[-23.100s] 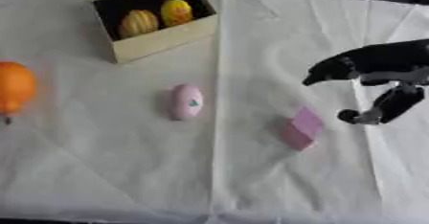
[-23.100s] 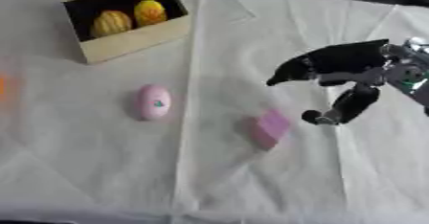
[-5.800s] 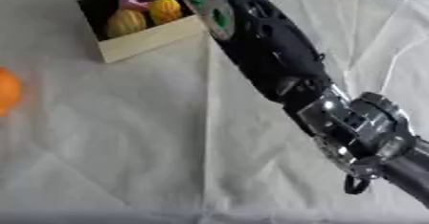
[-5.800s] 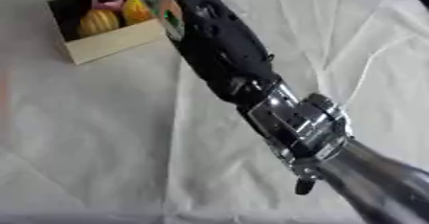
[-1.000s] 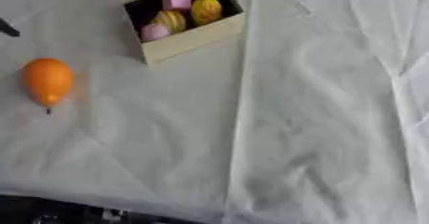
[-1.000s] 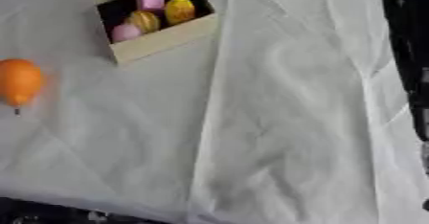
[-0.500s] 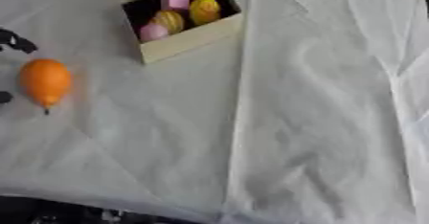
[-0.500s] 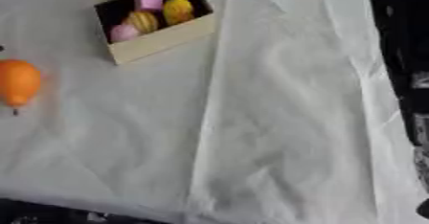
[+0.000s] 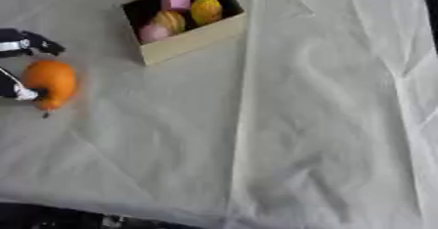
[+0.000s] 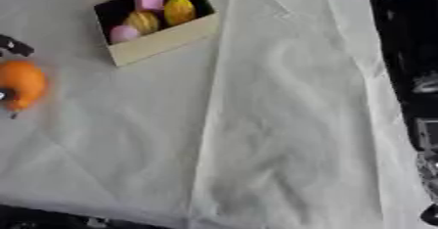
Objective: Pick up objects on the table and place them in the box.
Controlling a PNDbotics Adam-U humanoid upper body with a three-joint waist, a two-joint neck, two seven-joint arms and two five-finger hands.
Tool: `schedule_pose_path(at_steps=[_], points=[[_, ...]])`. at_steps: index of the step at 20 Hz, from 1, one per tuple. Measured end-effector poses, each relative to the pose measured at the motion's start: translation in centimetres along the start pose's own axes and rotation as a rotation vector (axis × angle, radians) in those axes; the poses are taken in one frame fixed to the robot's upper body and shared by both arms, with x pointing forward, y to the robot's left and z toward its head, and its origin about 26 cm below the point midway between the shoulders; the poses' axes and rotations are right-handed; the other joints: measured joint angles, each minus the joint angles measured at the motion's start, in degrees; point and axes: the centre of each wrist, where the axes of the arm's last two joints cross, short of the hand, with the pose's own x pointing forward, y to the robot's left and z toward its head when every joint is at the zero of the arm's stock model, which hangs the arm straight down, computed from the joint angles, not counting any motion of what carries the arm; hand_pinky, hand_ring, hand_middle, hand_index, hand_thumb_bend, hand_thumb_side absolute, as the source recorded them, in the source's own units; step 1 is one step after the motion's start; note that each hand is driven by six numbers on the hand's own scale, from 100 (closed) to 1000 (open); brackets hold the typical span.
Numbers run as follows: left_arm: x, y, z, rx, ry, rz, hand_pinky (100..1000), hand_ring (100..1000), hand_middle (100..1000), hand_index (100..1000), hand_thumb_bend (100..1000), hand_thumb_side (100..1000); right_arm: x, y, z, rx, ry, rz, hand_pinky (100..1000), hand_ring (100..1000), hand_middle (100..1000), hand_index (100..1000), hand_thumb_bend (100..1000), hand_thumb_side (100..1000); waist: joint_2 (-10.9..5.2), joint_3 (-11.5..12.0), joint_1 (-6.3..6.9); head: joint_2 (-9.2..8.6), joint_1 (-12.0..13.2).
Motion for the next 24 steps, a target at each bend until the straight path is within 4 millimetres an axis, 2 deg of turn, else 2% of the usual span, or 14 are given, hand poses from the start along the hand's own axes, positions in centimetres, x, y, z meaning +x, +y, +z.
schedule_pose_path(at_steps=[2, 3, 4, 5, 8, 13, 17, 21, 24], points=[[0.2, -0.2, -0.6, 0.024, -0.006, 0.008, 771, 788, 702, 724, 100, 182, 0.0, 0.1, 0.0, 0.004, -0.001, -0.003, 833, 849, 671, 885, 100, 440, 0.03, -0.02, 0.0, 0.0, -0.12], [0.3, -0.3, -0.7, 0.037, -0.008, 0.013, 759, 770, 684, 704, 100, 196, 0.0, 0.2, 0.0, 0.006, 0.001, -0.005, 833, 849, 671, 885, 100, 440, 0.03, -0.03, 0.0, 0.0, -0.19], [0.4, -0.4, -0.8, 0.051, -0.011, 0.019, 737, 741, 653, 673, 100, 297, -0.1, 0.2, 0.0, 0.008, 0.004, -0.006, 833, 848, 670, 885, 100, 441, 0.03, -0.03, 0.0, 0.0, -0.23], [0.5, -0.3, -0.8, 0.069, -0.016, 0.024, 732, 738, 649, 667, 100, 231, -0.1, 0.3, 0.0, 0.01, 0.006, -0.007, 833, 848, 670, 885, 100, 441, 0.03, -0.03, 0.0, 0.0, -0.26], [1.6, 0.8, -0.2, 0.132, -0.046, 0.013, 725, 730, 645, 645, 100, 214, -0.3, 0.4, 0.1, 0.013, 0.012, -0.01, 833, 847, 667, 884, 100, 445, 0.04, -0.02, -0.01, 0.0, -0.47], [5.0, 5.4, 2.4, 0.298, -0.119, -0.099, 724, 719, 635, 631, 100, 187, -0.5, 0.4, 0.2, 0.013, 0.016, -0.015, 834, 846, 665, 884, 100, 447, 0.04, 0.47, 0.0, 0.0, -1.44], [8.1, 9.2, 3.7, 0.429, -0.192, -0.177, 724, 719, 638, 631, 100, 174, -0.5, 0.4, 0.3, 0.013, 0.014, -0.02, 834, 846, 665, 887, 100, 446, 0.0, 0.65, 0.0, 0.0, -2.17], [10.9, 11.8, 3.4, 0.521, -0.26, -0.219, 729, 720, 639, 632, 100, 179, -0.5, 0.4, 0.3, 0.015, 0.013, -0.021, 834, 845, 662, 888, 100, 450, -0.02, 0.44, 0.0, 0.0, -2.82], [13.0, 13.4, 2.3, 0.581, -0.309, -0.226, 732, 718, 639, 636, 100, 198, -0.4, 0.6, 0.3, 0.017, 0.012, -0.027, 834, 845, 661, 888, 100, 452, -0.02, -0.06, -0.01, 0.0, -3.07]])
